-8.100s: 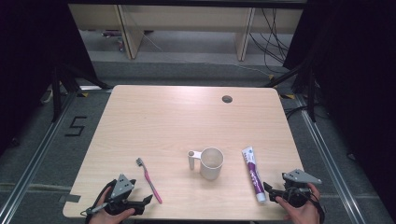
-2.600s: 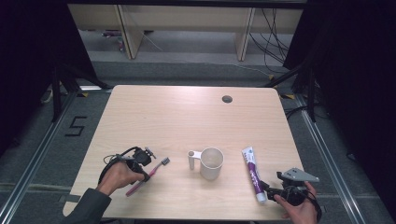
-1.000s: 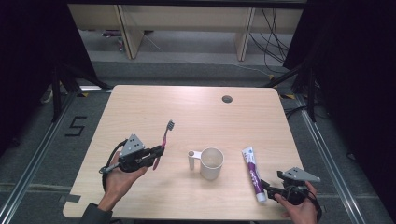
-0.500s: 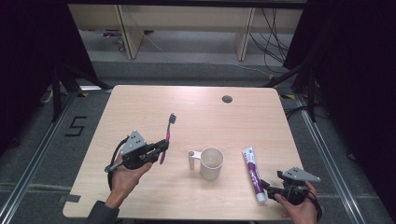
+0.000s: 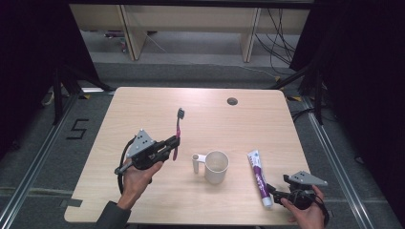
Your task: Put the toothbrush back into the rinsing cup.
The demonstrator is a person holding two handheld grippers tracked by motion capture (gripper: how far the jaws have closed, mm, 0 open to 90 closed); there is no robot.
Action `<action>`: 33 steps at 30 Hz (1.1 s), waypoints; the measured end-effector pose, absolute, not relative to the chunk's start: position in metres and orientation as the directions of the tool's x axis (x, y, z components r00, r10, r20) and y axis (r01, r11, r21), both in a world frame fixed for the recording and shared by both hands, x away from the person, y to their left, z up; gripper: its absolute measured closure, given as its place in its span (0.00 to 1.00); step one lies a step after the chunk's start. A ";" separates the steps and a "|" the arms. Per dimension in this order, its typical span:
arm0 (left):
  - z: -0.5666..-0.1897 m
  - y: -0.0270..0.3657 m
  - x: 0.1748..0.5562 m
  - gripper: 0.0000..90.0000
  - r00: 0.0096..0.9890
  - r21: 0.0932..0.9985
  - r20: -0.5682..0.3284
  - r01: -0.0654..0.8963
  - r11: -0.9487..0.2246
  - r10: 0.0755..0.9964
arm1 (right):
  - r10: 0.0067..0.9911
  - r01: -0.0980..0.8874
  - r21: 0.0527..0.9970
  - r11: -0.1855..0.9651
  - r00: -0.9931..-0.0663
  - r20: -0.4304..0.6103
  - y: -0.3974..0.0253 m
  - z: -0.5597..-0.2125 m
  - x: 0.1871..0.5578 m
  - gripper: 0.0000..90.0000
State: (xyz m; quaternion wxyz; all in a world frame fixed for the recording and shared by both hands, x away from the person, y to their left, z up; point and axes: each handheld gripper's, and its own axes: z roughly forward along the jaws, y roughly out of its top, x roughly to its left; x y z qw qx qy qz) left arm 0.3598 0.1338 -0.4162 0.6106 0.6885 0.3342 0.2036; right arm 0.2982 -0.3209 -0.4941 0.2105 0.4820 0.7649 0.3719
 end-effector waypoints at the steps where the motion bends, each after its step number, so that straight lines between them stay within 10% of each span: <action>1: -0.416 0.133 0.360 0.92 0.693 0.977 -0.127 0.209 -0.030 0.710 | 0.894 0.580 0.772 0.259 -0.447 0.037 -0.321 -0.494 0.298 0.27; 33: -0.429 0.084 0.370 0.92 0.752 0.990 -0.118 0.141 0.016 0.648 | 0.891 0.583 0.770 0.260 -0.451 0.041 -0.321 -0.495 0.298 0.27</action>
